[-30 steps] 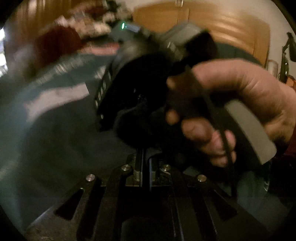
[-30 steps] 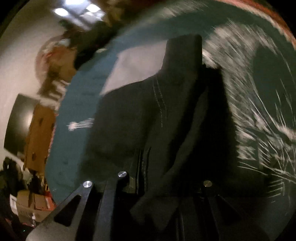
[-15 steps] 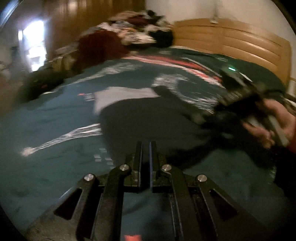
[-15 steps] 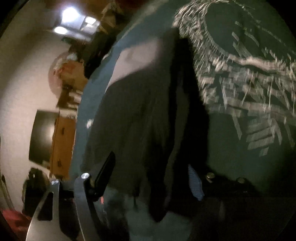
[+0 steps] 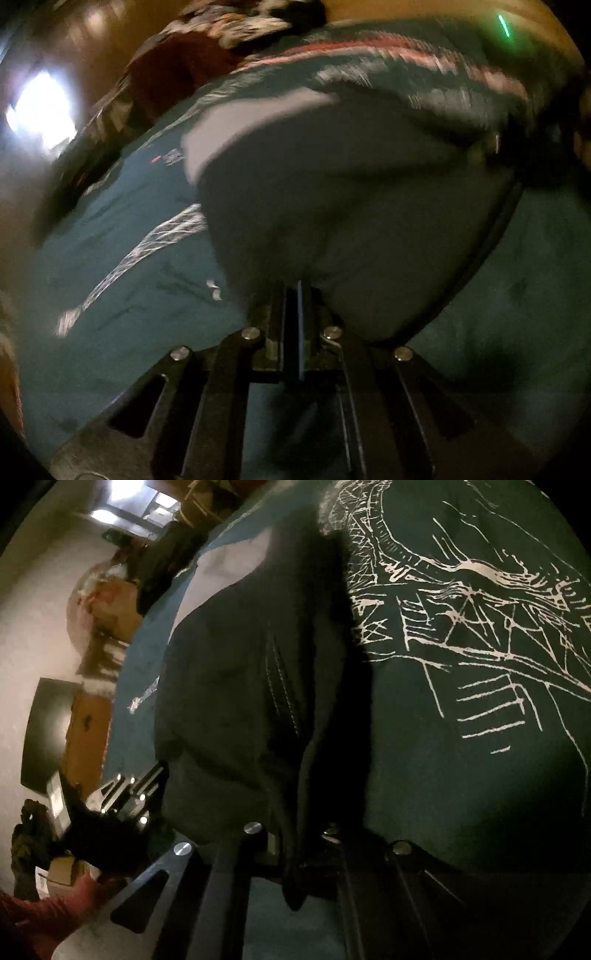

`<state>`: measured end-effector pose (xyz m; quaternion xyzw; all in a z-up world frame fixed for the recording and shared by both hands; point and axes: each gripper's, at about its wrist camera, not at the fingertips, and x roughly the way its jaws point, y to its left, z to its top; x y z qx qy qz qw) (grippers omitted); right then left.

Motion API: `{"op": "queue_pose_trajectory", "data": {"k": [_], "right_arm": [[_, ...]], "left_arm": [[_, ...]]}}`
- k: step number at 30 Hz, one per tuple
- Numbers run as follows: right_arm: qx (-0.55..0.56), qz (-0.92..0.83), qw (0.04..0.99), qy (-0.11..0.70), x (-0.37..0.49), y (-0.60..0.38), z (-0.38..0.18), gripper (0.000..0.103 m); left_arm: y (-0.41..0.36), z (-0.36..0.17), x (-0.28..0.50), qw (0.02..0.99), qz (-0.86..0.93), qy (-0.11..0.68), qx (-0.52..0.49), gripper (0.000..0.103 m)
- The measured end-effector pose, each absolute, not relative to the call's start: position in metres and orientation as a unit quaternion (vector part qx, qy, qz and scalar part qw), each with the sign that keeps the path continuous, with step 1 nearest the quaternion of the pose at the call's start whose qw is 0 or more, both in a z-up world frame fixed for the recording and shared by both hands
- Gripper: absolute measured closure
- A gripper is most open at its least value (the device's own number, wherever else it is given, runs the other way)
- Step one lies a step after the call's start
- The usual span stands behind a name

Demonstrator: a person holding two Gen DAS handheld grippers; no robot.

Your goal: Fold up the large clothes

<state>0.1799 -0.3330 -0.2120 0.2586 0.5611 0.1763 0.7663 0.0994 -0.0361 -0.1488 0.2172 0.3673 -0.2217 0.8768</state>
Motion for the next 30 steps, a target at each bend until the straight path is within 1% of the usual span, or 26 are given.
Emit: {"op": "queue_pose_trajectory", "data": {"k": [2,4,6,8,9,10,11,12,13,14,15,16,17,18,19,20,21,22,23,25,27,28,30], "right_arm": [[0.247,0.173,0.769,0.563,0.184,-0.326,-0.209,0.1],[0.231,0.165,0.777,0.562,0.185,-0.321,-0.202,0.098],[0.205,0.157,0.783,0.565,0.187,-0.311,-0.198,0.098],[0.206,0.15,0.783,0.568,0.188,-0.308,-0.202,0.098],[0.219,0.148,0.78,0.567,0.185,-0.312,-0.206,0.099],[0.23,0.147,0.779,0.565,0.183,-0.316,-0.208,0.102],[0.24,0.146,0.777,0.564,0.181,-0.318,-0.208,0.102],[0.238,0.139,0.777,0.566,0.179,-0.318,-0.207,0.101],[0.219,0.131,0.785,0.565,0.176,-0.315,-0.202,0.095],[0.172,0.116,0.806,0.554,0.169,-0.306,-0.185,0.082],[0.141,0.104,0.822,0.541,0.161,-0.3,-0.172,0.082],[0.116,0.097,0.839,0.522,0.152,-0.293,-0.156,0.082],[0.092,0.087,0.861,0.493,0.138,-0.283,-0.132,0.081],[0.077,0.076,0.876,0.47,0.127,-0.275,-0.115,0.081],[0.057,0.06,0.894,0.44,0.113,-0.265,-0.093,0.075],[0.044,0.049,0.908,0.415,0.099,-0.259,-0.076,0.059],[0.026,0.03,0.927,0.373,0.078,-0.249,-0.051,0.049],[0.016,0.016,0.941,0.337,0.059,-0.245,-0.031,0.032],[0.006,0.002,0.954,0.3,0.042,-0.238,-0.013,0.018],[-0.005,-0.023,0.969,0.245,0.014,-0.232,0.016,0.0],[-0.01,-0.054,0.976,0.21,-0.009,-0.224,0.037,0.0],[-0.007,-0.061,0.976,0.21,-0.013,-0.223,0.044,0.0],[0.002,-0.077,0.966,0.246,-0.017,-0.217,0.047,0.0]], "left_arm": [[-0.029,-0.115,0.099,0.904,-0.219,0.323,0.177,0.1],[-0.033,-0.104,0.12,0.908,-0.224,0.311,0.168,0.1],[-0.04,-0.122,0.168,0.902,-0.219,0.338,0.156,0.099],[-0.049,-0.168,0.211,0.877,-0.196,0.396,0.19,0.099],[-0.05,-0.185,0.218,0.875,-0.19,0.4,0.194,0.1],[-0.053,-0.182,0.215,0.878,-0.187,0.394,0.198,0.1],[-0.056,-0.17,0.204,0.875,-0.186,0.393,0.211,0.1],[-0.054,-0.158,0.193,0.877,-0.192,0.39,0.203,0.1],[-0.049,-0.145,0.182,0.884,-0.194,0.383,0.185,0.1],[-0.041,-0.128,0.167,0.894,-0.191,0.372,0.16,0.099],[-0.035,-0.104,0.147,0.905,-0.187,0.357,0.135,0.097],[-0.033,-0.092,0.136,0.911,-0.18,0.347,0.129,0.094],[-0.03,-0.073,0.123,0.922,-0.164,0.331,0.121,0.077],[-0.025,-0.05,0.105,0.932,-0.154,0.312,0.101,0.039],[-0.02,-0.026,0.086,0.944,-0.142,0.286,0.08,0.015],[-0.017,-0.008,0.066,0.958,-0.127,0.249,0.067,0.0],[-0.015,0.005,0.054,0.967,-0.117,0.218,0.06,0.0],[-0.013,0.014,0.043,0.973,-0.112,0.194,0.055,0.0],[-0.013,0.022,0.031,0.976,-0.107,0.181,0.048,0.0],[-0.017,0.025,0.02,0.974,-0.099,0.201,0.044,0.0],[-0.022,0.018,0.02,0.953,-0.132,0.273,0.027,0.0],[-0.023,0.014,0.018,0.946,-0.138,0.292,0.022,0.0],[-0.029,0.006,0.008,0.944,-0.128,0.302,0.03,0.0]]}}
